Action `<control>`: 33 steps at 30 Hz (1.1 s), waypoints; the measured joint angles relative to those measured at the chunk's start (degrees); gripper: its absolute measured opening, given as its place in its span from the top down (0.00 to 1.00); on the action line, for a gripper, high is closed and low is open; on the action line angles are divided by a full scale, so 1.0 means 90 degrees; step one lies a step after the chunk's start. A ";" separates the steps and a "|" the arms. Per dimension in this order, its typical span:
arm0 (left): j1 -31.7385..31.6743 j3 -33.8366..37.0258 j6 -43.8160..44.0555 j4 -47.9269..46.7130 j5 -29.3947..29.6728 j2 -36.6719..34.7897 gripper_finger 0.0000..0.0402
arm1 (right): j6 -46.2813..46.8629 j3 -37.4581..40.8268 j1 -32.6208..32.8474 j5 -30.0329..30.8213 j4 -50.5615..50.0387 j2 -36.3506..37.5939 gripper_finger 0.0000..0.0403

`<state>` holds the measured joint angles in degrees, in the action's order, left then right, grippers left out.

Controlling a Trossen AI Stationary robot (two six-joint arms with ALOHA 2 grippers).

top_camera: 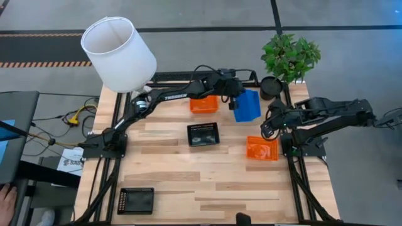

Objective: Stack baskets by color
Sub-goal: Stack the blue bin on the top blue bin

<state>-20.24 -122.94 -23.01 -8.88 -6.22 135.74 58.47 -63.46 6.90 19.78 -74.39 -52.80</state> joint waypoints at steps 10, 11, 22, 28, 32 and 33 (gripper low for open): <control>-0.0242 -0.0388 -0.0198 0.0090 -0.0164 0.0359 1.00 | 0.0079 0.0000 0.0000 -0.0006 0.0028 -0.0005 0.81; -0.0259 -0.0381 -0.0203 0.0069 -0.0223 0.0359 1.00 | 0.0079 0.0000 -0.0001 -0.0006 0.0029 -0.0005 0.81; -0.0254 -0.0376 -0.0580 -0.0063 -0.0329 0.0359 0.97 | 0.0173 0.0002 -0.0002 -0.0004 0.0079 -0.0005 0.81; -0.0254 -0.0376 -0.0556 -0.0094 -0.0207 0.0359 0.89 | 0.0173 0.0000 -0.0002 0.0001 0.0129 -0.0005 0.81; -0.0258 -0.0376 -0.0587 -0.0097 -0.0193 0.0359 0.83 | 0.0173 0.0000 -0.0002 0.0009 0.0131 -0.0005 0.81; -0.0258 -0.0376 -0.0600 -0.0097 -0.0187 0.0359 0.82 | 0.0173 0.0001 -0.0002 0.0009 0.0131 -0.0005 0.81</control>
<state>-22.57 -126.32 -28.40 -9.76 -7.90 138.98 60.03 -63.45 6.87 19.86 -73.21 -52.84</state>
